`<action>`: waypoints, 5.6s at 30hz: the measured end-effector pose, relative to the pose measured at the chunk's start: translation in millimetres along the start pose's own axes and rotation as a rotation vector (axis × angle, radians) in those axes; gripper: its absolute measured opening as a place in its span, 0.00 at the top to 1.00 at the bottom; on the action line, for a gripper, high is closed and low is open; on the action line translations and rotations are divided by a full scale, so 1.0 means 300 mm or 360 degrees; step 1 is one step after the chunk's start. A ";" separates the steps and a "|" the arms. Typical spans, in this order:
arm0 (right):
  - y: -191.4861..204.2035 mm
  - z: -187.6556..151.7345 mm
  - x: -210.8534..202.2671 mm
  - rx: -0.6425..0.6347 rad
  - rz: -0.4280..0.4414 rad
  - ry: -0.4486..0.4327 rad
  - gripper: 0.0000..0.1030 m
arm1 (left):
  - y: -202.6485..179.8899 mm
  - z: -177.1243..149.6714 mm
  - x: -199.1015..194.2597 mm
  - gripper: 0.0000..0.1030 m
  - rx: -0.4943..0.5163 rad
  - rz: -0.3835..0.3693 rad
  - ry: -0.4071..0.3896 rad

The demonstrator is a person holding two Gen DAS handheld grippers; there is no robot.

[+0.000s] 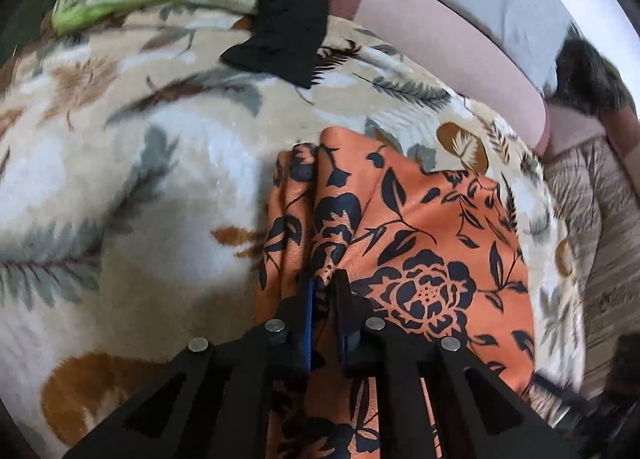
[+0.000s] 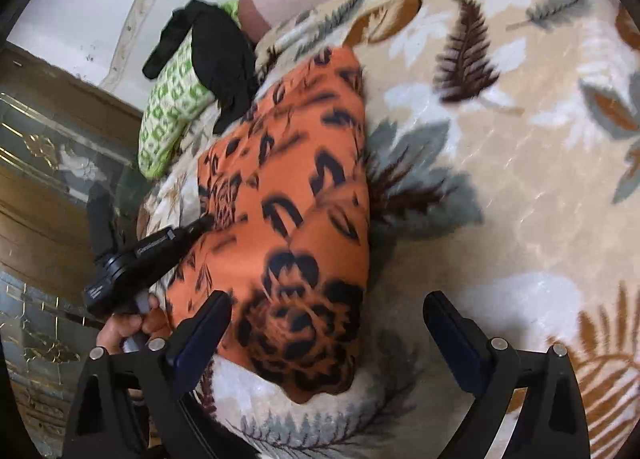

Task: Fold small clothes

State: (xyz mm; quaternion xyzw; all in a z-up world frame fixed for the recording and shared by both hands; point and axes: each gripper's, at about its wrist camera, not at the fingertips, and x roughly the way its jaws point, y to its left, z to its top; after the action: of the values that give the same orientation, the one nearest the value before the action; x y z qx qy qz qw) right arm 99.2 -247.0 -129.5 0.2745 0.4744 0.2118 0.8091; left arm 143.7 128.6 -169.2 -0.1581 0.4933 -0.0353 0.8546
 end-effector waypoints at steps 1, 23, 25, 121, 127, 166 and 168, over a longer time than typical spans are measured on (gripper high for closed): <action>0.015 0.016 -0.021 -0.0004 0.0017 -0.0037 0.04 | 0.002 -0.009 0.012 0.89 -0.0001 0.0002 0.0010; 0.070 0.057 0.129 0.0282 0.0577 0.0156 0.05 | 0.007 -0.185 -0.168 0.74 0.0001 0.0056 -0.0045; 0.112 0.062 0.081 0.0179 0.0642 0.0137 0.05 | 0.001 -0.187 -0.188 0.74 0.0017 0.0060 -0.0053; -0.174 0.307 0.364 0.0432 0.0235 0.0375 0.58 | -0.073 -0.112 -0.062 0.46 0.0229 0.0285 -0.0091; -0.016 0.380 0.205 0.0077 -0.0082 0.0068 0.26 | -0.061 -0.117 -0.060 0.46 0.0225 0.0252 -0.0116; 0.083 0.008 0.162 -0.0028 0.0260 0.0422 0.17 | -0.074 -0.218 -0.236 0.40 0.0097 0.0268 -0.0124; 0.118 0.020 0.133 -0.0031 0.0250 0.0402 0.17 | -0.067 -0.224 -0.238 0.40 0.0086 0.0266 -0.0131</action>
State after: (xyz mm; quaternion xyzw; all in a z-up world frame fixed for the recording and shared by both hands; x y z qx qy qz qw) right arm 120.0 -197.5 -130.4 0.2742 0.5474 0.3117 0.7267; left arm 51.7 109.2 -134.7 -0.0947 0.4682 0.0293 0.8780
